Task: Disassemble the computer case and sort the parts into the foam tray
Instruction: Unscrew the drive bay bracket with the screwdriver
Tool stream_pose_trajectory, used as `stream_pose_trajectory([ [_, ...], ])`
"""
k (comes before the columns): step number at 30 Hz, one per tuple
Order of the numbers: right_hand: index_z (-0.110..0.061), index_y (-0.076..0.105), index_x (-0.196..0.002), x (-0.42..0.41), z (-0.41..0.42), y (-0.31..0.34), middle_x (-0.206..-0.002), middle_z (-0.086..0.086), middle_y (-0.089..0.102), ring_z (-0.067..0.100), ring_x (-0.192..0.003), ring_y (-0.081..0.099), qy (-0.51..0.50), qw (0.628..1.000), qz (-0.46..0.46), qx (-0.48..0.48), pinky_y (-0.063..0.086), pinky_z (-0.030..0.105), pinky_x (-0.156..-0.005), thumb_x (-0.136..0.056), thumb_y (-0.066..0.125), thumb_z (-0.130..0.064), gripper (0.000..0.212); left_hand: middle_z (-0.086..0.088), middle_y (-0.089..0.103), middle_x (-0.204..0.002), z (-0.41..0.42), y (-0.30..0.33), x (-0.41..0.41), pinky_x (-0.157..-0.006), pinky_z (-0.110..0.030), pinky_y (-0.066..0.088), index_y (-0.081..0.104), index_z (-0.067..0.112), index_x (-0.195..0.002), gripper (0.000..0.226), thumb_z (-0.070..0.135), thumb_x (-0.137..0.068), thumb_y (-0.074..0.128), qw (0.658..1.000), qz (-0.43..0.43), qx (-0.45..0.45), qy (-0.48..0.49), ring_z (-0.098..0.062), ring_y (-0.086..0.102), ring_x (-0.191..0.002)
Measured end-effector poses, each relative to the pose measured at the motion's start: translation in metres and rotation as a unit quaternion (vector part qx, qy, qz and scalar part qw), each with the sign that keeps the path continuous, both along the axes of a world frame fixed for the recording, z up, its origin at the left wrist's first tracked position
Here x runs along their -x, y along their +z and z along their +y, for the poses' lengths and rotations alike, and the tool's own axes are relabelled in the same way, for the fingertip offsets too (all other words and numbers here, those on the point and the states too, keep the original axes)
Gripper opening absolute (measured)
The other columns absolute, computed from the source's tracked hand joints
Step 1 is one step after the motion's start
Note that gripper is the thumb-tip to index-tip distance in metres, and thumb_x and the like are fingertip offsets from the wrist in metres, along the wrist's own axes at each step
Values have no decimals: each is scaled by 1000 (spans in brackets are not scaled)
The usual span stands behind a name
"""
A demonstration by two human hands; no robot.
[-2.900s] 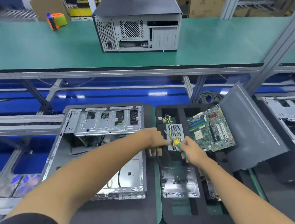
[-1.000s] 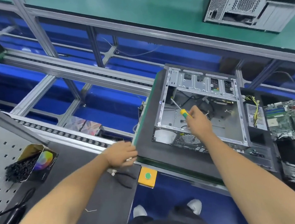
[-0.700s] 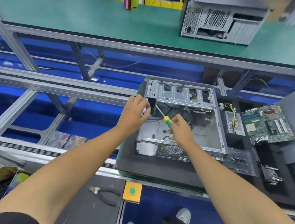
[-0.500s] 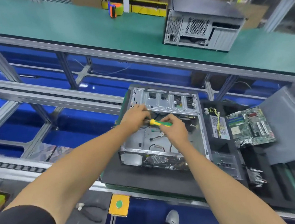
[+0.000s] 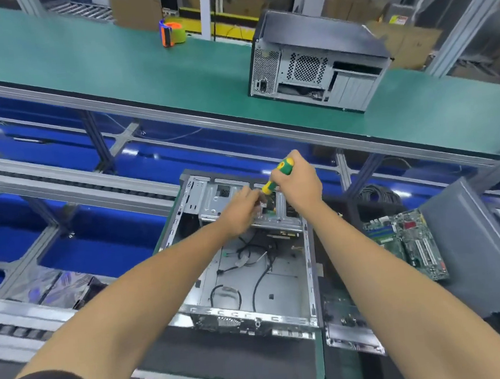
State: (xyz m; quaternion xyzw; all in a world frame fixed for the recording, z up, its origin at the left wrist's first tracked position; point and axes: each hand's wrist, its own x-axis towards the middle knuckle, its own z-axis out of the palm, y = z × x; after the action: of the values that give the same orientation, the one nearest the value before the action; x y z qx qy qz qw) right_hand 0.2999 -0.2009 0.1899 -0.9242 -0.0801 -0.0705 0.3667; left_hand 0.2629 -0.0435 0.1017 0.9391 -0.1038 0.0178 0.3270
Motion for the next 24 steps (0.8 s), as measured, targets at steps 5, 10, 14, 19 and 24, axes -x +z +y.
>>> stream_pose_trajectory([
  [5,-22,41,-86,-35,3,7,-72,-4,59,21,-63,56,41,998,18,37,36,34,-52,-83,63,-35,25,-4,73,-101,-15,1,-22,-93,-37,52,66,10,-108,18,1,-93,68,979,12,158,125,-22,70,-98],
  [10,-21,41,-93,-55,7,5,-88,0,69,26,-73,65,88,994,18,63,51,41,-64,-92,53,-37,20,-15,76,-97,-28,-5,-34,-86,-34,57,68,-2,-104,17,-2,-88,74,949,30,252,186,-26,72,-91],
  [14,-18,43,-95,-66,7,6,-90,1,71,27,-74,68,121,989,33,79,51,40,-64,-95,51,-37,20,-23,73,-100,-31,-12,-39,-84,-40,57,65,-8,-105,16,-7,-89,70,944,46,271,184,-27,67,-86],
  [19,-18,42,-92,-72,7,10,-89,4,69,29,-76,67,140,985,34,97,51,43,-65,-95,53,-37,22,-15,74,-98,-27,-13,-40,-84,-35,58,64,3,-97,14,-6,-89,70,939,59,289,179,-24,69,-89],
  [24,-21,45,-90,-79,14,20,-80,2,62,30,-76,57,175,963,9,206,35,34,-57,-89,55,-39,20,-12,74,-96,-25,-16,-41,-89,-39,56,63,8,-91,17,-7,-90,70,937,67,296,172,-22,69,-88],
])
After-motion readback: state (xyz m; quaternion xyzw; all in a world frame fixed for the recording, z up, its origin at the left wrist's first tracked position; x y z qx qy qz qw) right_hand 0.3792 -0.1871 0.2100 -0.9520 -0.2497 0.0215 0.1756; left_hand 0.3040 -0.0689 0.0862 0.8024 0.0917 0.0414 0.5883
